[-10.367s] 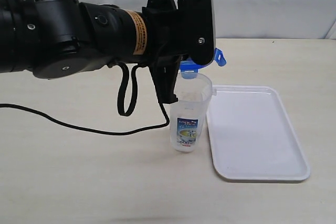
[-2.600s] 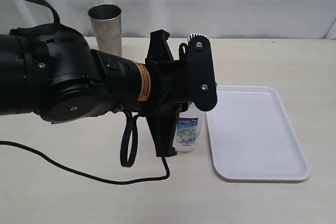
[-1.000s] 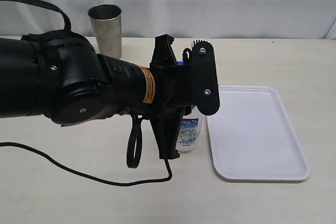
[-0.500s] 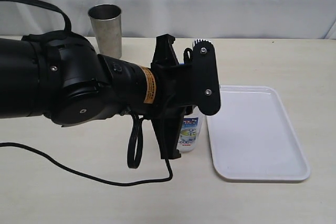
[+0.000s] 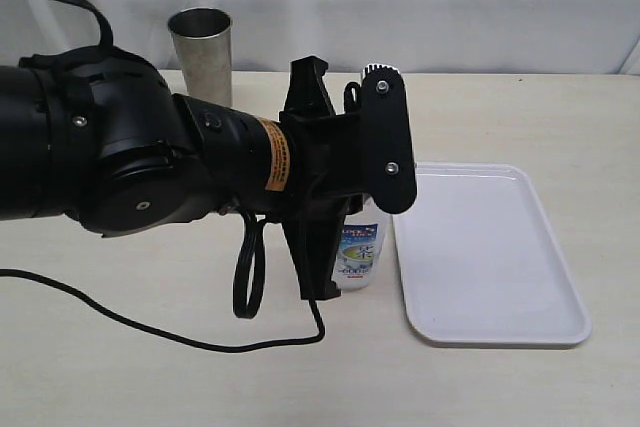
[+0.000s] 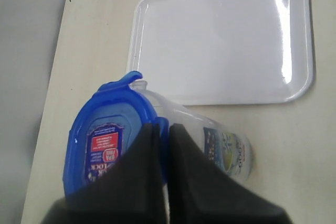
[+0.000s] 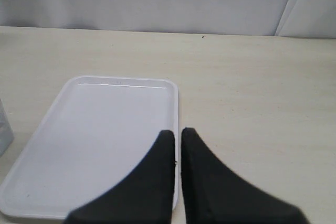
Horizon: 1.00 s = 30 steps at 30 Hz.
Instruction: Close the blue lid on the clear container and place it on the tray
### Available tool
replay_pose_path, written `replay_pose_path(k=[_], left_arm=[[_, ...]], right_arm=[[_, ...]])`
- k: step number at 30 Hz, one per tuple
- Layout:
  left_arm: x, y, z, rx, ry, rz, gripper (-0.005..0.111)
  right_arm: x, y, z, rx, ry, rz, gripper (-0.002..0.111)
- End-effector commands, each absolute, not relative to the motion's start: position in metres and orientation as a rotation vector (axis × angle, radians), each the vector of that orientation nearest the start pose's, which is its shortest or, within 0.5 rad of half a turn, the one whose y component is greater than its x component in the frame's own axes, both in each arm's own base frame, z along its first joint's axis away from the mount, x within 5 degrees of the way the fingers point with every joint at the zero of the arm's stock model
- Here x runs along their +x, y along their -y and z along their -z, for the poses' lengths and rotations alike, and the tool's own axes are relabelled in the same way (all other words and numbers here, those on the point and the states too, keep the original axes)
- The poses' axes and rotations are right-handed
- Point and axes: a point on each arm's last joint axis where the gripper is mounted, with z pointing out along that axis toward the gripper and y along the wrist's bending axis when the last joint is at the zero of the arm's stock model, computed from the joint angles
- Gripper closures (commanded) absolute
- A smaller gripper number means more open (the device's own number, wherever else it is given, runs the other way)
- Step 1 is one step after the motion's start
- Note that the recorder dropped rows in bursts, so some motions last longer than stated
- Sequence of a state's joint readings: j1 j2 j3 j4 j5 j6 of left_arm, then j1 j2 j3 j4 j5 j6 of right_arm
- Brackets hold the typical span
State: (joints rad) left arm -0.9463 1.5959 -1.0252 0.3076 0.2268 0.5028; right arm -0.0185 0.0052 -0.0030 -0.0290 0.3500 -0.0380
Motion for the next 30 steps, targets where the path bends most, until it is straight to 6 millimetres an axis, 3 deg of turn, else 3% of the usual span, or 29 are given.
replay_pose_path(k=[1,30], left_arm=[[0.2048,0.2781,-0.2497,1.716,-1.488,0.01,0.107],[0.2047,0.2784,-0.25,1.726,-1.471,0.005,0.107]], right_arm=[[0.0534,0.0021,-0.1821,-0.033,-1.828,0.071,0.104],[0.0534,0.0021,-0.1821,-0.033,-1.828,0.071,0.104]])
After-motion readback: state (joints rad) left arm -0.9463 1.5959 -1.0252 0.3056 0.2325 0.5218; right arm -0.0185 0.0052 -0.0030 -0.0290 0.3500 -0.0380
